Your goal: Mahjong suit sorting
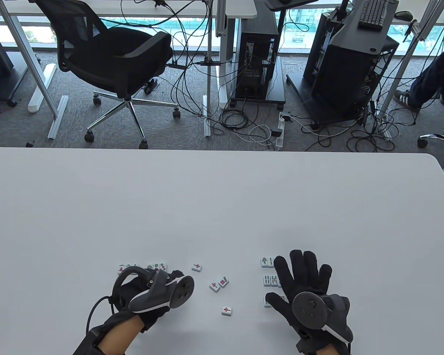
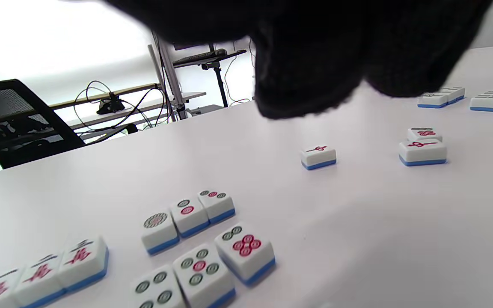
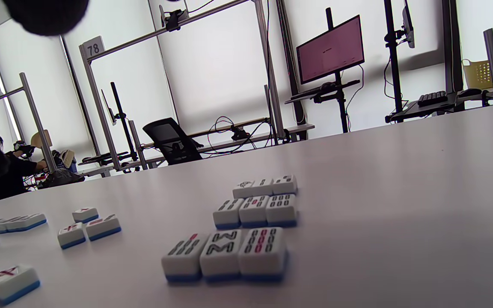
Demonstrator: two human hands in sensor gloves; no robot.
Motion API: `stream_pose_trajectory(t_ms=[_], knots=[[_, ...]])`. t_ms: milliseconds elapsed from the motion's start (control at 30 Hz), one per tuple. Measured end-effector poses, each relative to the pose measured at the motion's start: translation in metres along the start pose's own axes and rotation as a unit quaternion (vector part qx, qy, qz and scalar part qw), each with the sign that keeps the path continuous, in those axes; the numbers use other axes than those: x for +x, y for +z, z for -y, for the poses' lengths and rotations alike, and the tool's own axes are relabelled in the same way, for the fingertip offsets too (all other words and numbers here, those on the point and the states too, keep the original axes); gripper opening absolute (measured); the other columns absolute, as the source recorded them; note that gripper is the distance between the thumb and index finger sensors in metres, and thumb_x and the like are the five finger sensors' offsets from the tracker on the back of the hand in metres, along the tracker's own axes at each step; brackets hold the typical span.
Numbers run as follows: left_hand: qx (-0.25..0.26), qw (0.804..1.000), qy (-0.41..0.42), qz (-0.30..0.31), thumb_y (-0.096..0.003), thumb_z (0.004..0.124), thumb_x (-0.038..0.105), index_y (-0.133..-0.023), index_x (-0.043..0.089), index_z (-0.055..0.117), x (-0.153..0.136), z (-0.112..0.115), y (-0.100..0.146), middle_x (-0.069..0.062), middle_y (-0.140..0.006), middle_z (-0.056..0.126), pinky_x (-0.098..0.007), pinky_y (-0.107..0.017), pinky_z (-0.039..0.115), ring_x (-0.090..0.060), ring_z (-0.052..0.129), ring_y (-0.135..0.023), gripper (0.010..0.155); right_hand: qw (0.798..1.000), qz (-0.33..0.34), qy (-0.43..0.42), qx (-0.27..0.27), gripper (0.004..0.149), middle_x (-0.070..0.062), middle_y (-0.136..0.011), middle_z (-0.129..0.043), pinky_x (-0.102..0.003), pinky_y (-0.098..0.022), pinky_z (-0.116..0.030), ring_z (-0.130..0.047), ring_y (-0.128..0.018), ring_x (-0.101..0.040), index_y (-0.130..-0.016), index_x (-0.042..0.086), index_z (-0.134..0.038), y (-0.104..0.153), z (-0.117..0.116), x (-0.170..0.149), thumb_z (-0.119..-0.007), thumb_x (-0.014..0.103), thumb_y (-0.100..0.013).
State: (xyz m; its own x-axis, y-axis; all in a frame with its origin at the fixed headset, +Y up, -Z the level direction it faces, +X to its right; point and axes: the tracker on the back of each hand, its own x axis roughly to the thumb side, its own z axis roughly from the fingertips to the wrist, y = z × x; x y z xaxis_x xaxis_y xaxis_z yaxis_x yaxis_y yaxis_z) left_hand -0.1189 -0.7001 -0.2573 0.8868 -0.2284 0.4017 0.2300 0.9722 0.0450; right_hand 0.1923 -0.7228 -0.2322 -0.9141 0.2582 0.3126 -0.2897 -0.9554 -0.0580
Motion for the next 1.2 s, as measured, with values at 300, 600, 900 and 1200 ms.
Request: stream_pose_trajectory(t_ms=[300, 600, 900, 1200], knots=[[0.039, 0.997, -0.026, 0.067, -0.0308, 0.086, 0.052, -0.076, 0.027, 0.089, 0.055, -0.006, -0.053, 0.017, -0.032, 0.101, -0.031, -0.014, 0.084, -0.008, 0.094, -0.006, 0.052, 1.0, -0.001, -0.006, -0.003, 0.08, -0.013, -0.118, -0.009, -0.073, -0.07, -0.012, -0.003, -0.105, -0.044, -0.11, 0.035, -0.017, 0.001, 0.001, -0.001, -0.059, 0.064, -0.047], [-0.023, 0.995, -0.067, 0.07, -0.0302, 0.087, 0.052, -0.077, 0.028, 0.088, 0.082, 0.023, -0.093, 0.017, -0.033, 0.101, -0.03, -0.014, 0.084, -0.008, 0.094, -0.007, 0.053, 1.0, 0.0, -0.008, -0.007, 0.08, -0.013, -0.118, -0.009, -0.073, -0.07, -0.012, -0.003, -0.105, -0.044, -0.11, 0.035, -0.017, 0.001, 0.002, -0.002, -0.059, 0.064, -0.047], [-0.035, 0.997, -0.041, 0.05, -0.0336, 0.084, 0.05, -0.08, 0.03, 0.086, 0.084, 0.025, -0.113, 0.016, -0.033, 0.1, -0.031, -0.014, 0.083, -0.008, 0.093, -0.006, 0.051, 1.0, -0.002, -0.005, -0.006, 0.08, -0.013, -0.118, -0.009, -0.073, -0.07, -0.013, -0.003, -0.105, -0.044, -0.11, 0.035, -0.017, 0.001, 0.002, -0.003, -0.059, 0.064, -0.047], [-0.062, 0.993, -0.075, 0.071, -0.0293, 0.089, 0.052, -0.088, 0.03, 0.078, 0.089, 0.025, -0.108, 0.017, -0.035, 0.1, -0.03, -0.015, 0.083, -0.007, 0.093, -0.009, 0.063, 1.0, -0.003, -0.006, -0.005, 0.08, -0.013, -0.118, -0.009, -0.073, -0.07, -0.012, -0.003, -0.105, -0.044, -0.11, 0.035, -0.017, 0.0, 0.002, -0.004, -0.059, 0.064, -0.047]])
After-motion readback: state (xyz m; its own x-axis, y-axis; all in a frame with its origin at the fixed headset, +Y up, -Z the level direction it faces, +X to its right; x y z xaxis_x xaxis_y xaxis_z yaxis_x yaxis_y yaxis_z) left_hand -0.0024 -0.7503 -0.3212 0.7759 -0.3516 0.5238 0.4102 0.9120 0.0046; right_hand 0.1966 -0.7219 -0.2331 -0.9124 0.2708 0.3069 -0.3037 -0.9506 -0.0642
